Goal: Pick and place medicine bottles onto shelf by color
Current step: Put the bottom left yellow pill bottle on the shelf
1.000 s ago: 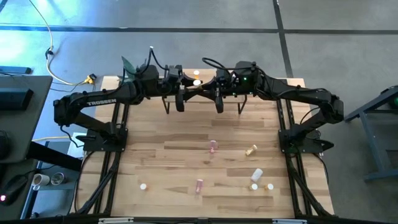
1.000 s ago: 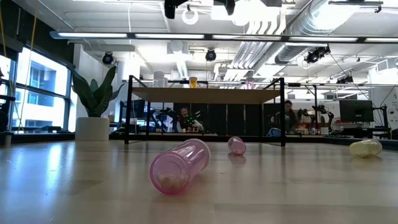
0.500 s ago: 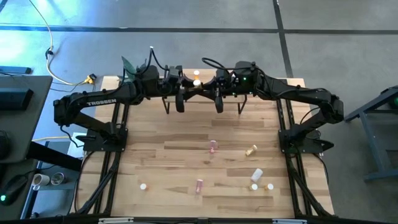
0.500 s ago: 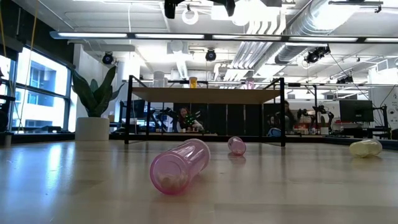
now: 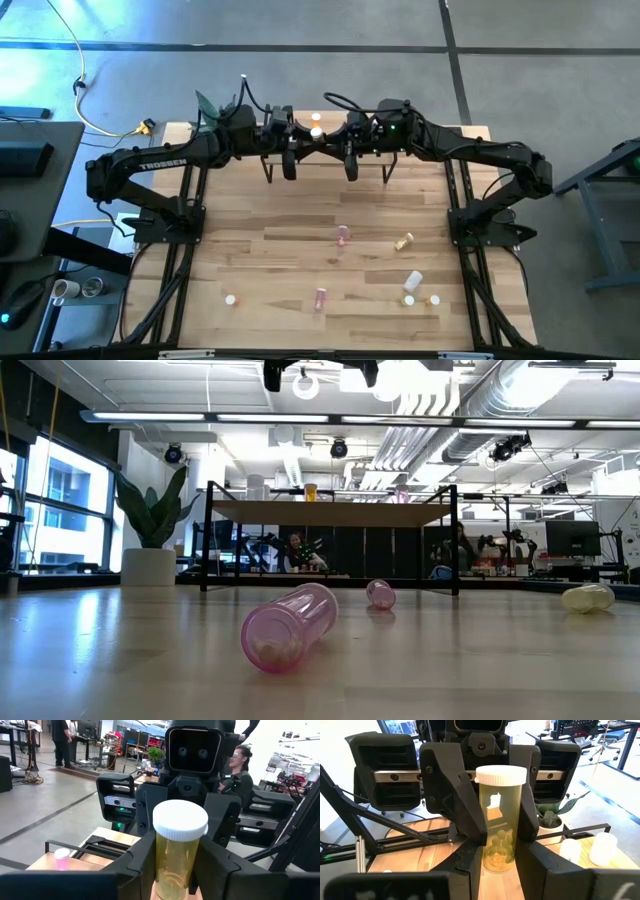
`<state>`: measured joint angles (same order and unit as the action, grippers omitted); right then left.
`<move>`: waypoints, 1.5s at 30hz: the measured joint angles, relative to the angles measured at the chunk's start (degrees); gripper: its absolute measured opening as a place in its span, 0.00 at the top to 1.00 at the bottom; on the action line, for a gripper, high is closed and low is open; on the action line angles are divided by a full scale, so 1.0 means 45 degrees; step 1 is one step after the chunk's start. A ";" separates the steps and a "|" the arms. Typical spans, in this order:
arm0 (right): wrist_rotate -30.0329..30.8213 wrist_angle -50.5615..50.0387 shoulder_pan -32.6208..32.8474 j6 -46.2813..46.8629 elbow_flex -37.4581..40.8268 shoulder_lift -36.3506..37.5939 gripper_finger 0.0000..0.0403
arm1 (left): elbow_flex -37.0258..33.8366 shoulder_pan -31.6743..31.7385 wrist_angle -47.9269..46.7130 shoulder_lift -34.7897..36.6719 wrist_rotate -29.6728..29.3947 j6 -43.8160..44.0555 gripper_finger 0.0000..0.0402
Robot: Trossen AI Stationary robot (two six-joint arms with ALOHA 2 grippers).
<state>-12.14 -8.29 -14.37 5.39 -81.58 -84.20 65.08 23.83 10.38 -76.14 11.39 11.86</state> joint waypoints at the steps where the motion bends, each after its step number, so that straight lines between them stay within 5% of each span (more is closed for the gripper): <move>1: 0.0009 0.0005 0.0000 0.0011 0.0000 0.0000 0.78 | 0.0000 0.0000 -0.0009 0.0000 0.0000 0.0000 0.74; 13: 0.0009 -0.0375 0.0000 -0.0009 0.0000 0.0005 0.78 | -0.0014 0.0000 -0.0065 -0.0015 0.0002 -0.0005 0.79; 25: -0.0005 -0.1332 -0.0090 -0.0078 -0.0024 0.0123 0.56 | -0.0039 0.0005 -0.0167 -0.0034 -0.0008 -0.0002 0.79; 34: 0.0045 -0.2827 -0.0895 -0.0298 -0.0024 0.1150 0.54 | -0.0036 0.0034 -0.0813 -0.0034 -0.0010 -0.0054 0.79; 41: 0.0261 -0.0700 -0.1571 -0.1530 -0.0029 0.1763 0.54 | -0.0034 0.0034 -0.2030 -0.0024 -0.0061 -0.0683 0.79; 45: -0.0843 0.0513 -0.1886 -0.1584 -0.0037 0.1693 0.54 | -0.0029 0.0000 -0.2374 -0.0083 -0.0284 -0.0849 0.79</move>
<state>-15.93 -5.99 -22.86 -1.74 -81.75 -76.59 64.95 23.83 -0.30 -76.51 10.11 8.04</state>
